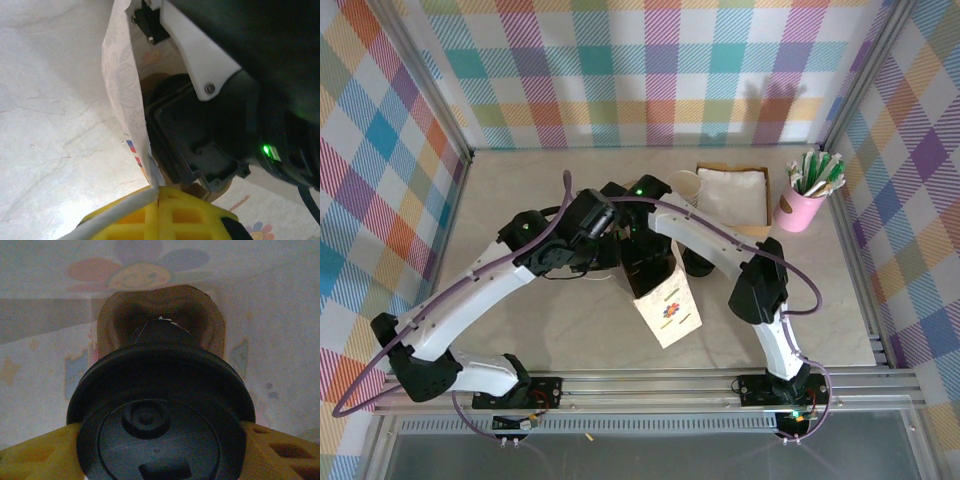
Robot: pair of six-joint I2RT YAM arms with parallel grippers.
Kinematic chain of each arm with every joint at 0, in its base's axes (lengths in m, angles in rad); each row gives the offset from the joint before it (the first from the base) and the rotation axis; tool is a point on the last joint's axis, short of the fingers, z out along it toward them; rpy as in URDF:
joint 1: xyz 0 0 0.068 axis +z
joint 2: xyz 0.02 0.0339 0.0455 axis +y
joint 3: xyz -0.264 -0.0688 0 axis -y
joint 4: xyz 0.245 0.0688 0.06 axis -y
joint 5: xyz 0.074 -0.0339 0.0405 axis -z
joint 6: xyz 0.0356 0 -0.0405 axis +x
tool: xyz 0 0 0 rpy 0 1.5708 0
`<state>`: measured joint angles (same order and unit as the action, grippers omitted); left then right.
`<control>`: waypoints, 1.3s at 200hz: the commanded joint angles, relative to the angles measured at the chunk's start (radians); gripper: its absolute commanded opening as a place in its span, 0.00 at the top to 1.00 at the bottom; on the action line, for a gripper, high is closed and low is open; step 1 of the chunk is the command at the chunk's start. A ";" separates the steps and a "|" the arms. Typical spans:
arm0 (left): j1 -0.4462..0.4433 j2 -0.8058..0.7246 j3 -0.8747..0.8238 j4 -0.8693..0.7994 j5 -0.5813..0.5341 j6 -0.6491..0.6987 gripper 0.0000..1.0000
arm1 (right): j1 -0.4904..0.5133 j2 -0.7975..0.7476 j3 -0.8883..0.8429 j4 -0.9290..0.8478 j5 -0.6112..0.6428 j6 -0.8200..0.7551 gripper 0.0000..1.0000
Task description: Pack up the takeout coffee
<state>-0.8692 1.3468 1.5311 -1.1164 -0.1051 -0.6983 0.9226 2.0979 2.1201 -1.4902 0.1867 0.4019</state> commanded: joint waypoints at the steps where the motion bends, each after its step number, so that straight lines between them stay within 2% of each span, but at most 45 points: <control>1: -0.044 0.051 0.017 -0.034 -0.005 0.059 1.00 | 0.023 0.018 0.040 0.019 0.004 -0.017 0.64; 91: -0.102 0.105 0.117 -0.074 -0.107 0.075 1.00 | 0.002 0.067 0.072 0.000 0.028 -0.084 0.63; 166: -0.120 0.116 0.224 -0.219 -0.207 0.111 1.00 | 0.045 -0.025 0.055 0.001 -0.081 -0.081 0.65; 219: -0.152 0.108 0.147 -0.236 -0.265 0.095 1.00 | 0.071 -0.025 -0.038 0.076 -0.112 -0.076 0.66; 260: -0.152 0.132 0.143 -0.198 -0.251 0.097 1.00 | 0.067 -0.025 -0.114 0.122 -0.127 -0.091 0.65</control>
<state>-0.9825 1.4406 1.6661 -1.4212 -0.3695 -0.6983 0.9512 2.0674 2.0354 -1.3838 0.0795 0.3325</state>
